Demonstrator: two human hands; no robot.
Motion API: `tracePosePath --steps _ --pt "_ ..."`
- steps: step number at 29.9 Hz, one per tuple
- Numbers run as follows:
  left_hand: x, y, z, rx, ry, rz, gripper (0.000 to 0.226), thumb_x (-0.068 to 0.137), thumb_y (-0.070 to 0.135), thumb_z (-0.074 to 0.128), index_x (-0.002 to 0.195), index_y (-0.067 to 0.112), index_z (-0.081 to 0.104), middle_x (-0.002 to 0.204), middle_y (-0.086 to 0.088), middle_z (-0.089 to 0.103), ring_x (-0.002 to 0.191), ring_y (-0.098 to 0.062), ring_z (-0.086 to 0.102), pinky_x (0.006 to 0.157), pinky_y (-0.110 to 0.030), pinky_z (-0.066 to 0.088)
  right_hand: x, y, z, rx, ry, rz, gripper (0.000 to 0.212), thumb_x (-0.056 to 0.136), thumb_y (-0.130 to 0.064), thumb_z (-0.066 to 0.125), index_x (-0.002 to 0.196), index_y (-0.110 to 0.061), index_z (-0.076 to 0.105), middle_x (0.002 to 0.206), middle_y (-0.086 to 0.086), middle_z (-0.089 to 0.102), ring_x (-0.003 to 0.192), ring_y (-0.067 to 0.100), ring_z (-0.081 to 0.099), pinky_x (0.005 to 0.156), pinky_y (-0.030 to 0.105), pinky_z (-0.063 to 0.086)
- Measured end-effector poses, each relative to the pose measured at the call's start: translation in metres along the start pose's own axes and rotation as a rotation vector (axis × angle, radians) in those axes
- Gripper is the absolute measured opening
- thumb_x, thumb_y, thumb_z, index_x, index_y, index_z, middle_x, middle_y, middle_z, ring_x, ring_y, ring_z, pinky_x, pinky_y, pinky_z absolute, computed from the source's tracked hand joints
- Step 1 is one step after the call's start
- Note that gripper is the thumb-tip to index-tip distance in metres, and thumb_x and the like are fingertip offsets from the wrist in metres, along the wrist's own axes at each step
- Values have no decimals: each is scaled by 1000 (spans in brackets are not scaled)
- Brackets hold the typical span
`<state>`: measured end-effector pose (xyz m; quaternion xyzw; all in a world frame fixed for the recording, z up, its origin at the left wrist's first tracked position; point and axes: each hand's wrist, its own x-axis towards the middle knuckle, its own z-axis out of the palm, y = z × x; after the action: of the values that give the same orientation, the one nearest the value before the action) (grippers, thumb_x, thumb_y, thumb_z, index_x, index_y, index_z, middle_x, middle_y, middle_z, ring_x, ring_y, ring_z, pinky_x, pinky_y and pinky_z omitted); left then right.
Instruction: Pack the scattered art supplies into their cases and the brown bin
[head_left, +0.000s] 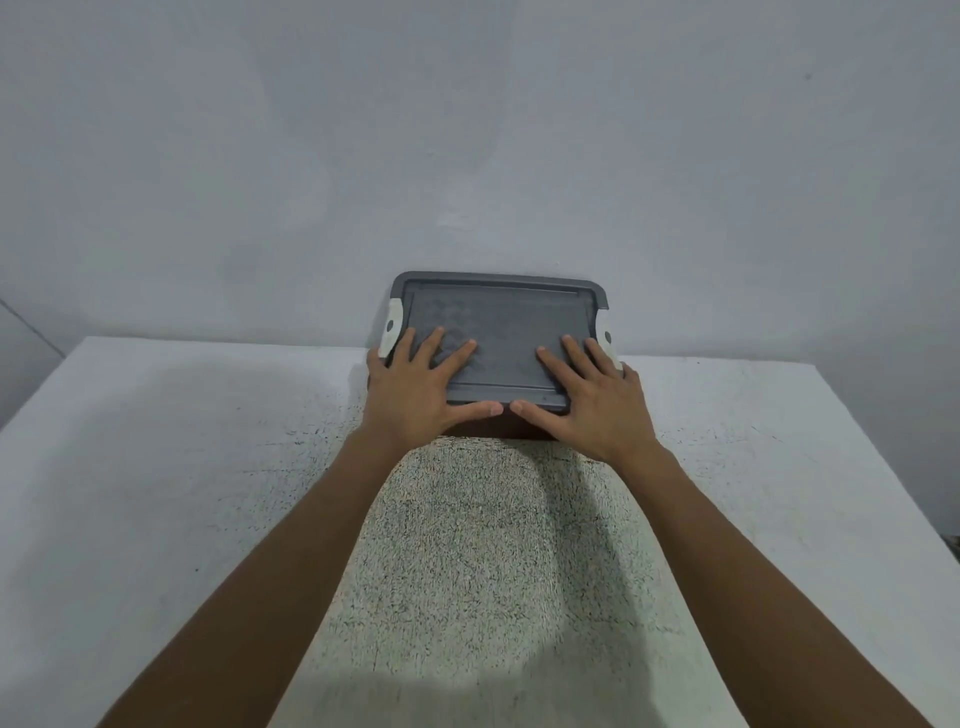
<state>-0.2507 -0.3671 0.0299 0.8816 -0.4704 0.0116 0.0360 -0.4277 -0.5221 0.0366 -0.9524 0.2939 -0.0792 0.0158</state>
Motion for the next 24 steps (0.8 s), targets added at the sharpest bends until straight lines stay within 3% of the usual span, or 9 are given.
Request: tracePosePath --steps 13,21,24 --pt "5 2 2 -17 12 -13 103 57 100 2 148 52 6 162 5 10 149 -28 5 113 -62 13 12 8 2 5 -32 -17 95 69 -95 12 149 -45 26 161 -7 21 149 19 15 112 54 29" --pt "2 6 -5 -22 -53 6 102 62 97 11 151 46 7 163 3 5 149 -29 1 113 -66 4 12 6 -9 -26 -172 -41 100 67 -94 3 153 -41 11 164 -5 7 151 21 2 118 59 9" --pt "-1 13 -20 -48 -96 -39 97 70 92 18 151 38 18 161 -4 15 148 -33 9 113 -63 1 3 -4 -15 -46 -158 -4 94 74 -87 2 151 -36 20 161 0 17 150 30 2 116 61 8"
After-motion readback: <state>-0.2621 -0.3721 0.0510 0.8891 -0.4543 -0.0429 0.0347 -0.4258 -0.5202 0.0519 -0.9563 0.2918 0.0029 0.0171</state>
